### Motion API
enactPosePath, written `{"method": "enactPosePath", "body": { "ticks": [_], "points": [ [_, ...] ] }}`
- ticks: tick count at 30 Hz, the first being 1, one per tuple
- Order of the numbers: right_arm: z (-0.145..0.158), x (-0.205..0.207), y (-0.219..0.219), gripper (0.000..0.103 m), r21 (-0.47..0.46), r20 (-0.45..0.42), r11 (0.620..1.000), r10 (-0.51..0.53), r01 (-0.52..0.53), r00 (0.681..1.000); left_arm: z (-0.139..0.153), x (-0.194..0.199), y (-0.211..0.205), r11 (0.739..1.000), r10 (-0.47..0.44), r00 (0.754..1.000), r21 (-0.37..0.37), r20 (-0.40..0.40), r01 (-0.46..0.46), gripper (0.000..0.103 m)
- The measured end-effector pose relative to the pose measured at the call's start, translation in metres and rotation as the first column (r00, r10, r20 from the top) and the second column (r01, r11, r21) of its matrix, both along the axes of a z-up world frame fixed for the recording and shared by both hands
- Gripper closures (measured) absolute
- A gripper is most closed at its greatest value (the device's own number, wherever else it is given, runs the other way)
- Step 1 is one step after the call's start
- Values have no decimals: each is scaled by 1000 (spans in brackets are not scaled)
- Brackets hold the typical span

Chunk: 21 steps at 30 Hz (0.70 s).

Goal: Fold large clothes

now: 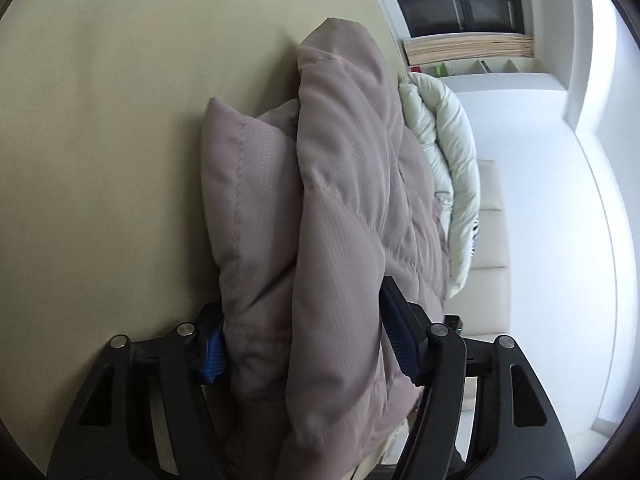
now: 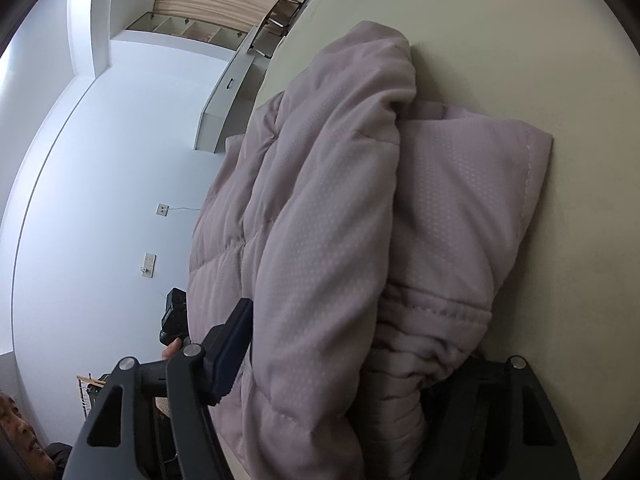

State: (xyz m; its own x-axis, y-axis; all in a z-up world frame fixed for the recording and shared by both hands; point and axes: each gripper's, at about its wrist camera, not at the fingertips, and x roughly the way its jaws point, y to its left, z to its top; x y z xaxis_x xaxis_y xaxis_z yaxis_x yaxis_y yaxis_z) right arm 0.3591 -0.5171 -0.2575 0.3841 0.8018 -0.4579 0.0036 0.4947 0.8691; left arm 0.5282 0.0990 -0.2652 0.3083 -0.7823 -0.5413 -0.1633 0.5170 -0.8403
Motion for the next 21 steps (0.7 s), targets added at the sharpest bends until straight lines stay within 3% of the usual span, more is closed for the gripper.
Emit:
{"method": "enactPosePath", "body": {
  "ticks": [3,7,9,16,21],
  "points": [
    [2,7,5,37,-24,1,1000,7,-7,1000,-4,9,-13,1000,-2,1000,29,7,2,51],
    [17,-6,8,54,-72,43,997,-4,7,999,0,6,-15,1000,2,1000,27,26,-2,68],
    [31,-16,12,57,-107,67,994,-3,10,998,11,1,-18,999,1,999,44,35,-2,71],
    [85,-90,33,61,-149,149,989,29,-6,988,59,-62,-15,999,-33,996,40,86,29,74],
    [87,-158,45,61,-99,155,995,38,-22,987,84,-136,0,999,-42,993,21,108,40,74]
  ]
}}
